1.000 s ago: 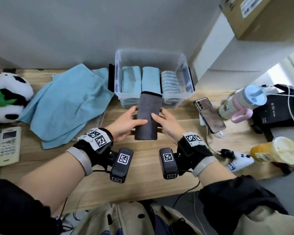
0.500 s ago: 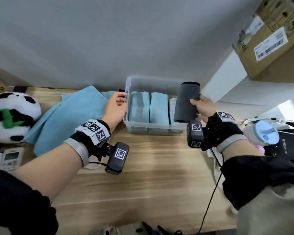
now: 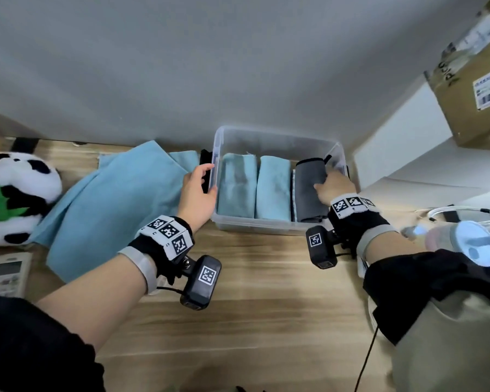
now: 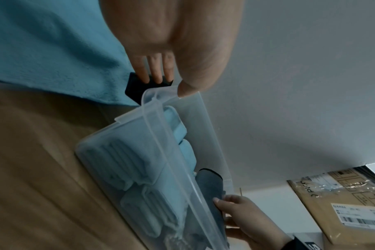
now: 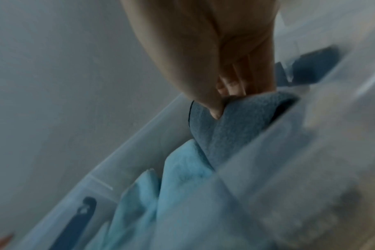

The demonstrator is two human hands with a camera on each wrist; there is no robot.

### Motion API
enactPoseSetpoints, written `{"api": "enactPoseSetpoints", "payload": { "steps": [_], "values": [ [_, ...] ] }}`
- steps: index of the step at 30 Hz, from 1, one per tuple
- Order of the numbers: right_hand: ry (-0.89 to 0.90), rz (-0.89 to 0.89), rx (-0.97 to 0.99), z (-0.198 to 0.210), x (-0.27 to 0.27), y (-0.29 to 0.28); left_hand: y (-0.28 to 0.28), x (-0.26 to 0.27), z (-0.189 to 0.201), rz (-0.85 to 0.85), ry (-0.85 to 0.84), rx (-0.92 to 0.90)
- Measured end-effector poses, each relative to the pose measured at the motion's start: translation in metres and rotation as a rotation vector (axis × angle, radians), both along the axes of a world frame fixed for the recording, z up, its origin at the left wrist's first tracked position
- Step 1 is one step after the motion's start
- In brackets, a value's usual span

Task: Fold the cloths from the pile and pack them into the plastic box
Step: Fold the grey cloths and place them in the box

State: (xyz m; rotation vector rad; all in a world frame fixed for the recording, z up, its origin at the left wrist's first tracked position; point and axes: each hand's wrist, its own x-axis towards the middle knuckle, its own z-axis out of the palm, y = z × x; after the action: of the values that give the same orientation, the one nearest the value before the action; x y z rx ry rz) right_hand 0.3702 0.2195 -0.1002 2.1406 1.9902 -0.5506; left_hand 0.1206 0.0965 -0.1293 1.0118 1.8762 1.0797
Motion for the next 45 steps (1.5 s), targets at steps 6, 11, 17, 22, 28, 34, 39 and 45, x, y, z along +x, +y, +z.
{"api": "enactPoseSetpoints", "payload": {
  "steps": [6,11,17,22,28,34,39,45],
  "values": [
    [-0.002,0.235,0.222,-0.010,-0.008,-0.015,-0.004,0.003,-0.001,-0.068,0.101,0.032],
    [-0.111,0.243,-0.096,-0.028,-0.015,-0.026,-0.007,0.007,-0.005,-0.036,0.076,0.019],
    [0.040,0.168,-0.154,-0.015,-0.013,-0.025,-0.014,0.004,-0.002,-0.038,0.037,0.022],
    [0.433,0.159,0.116,0.014,-0.027,-0.060,-0.035,-0.008,0.004,0.059,0.095,0.096],
    [0.913,0.288,-0.255,0.029,-0.063,-0.122,-0.088,-0.049,-0.005,0.071,0.313,-0.054],
    [0.777,0.391,-0.455,0.011,-0.093,-0.163,-0.144,-0.084,-0.032,0.081,0.421,-0.485],
    [0.608,0.428,-0.574,-0.013,-0.114,-0.190,-0.174,-0.096,-0.046,-0.005,0.475,-0.629],
    [0.527,0.409,-0.620,-0.027,-0.127,-0.211,-0.185,-0.108,-0.055,0.029,0.519,-0.648]
  ]
}}
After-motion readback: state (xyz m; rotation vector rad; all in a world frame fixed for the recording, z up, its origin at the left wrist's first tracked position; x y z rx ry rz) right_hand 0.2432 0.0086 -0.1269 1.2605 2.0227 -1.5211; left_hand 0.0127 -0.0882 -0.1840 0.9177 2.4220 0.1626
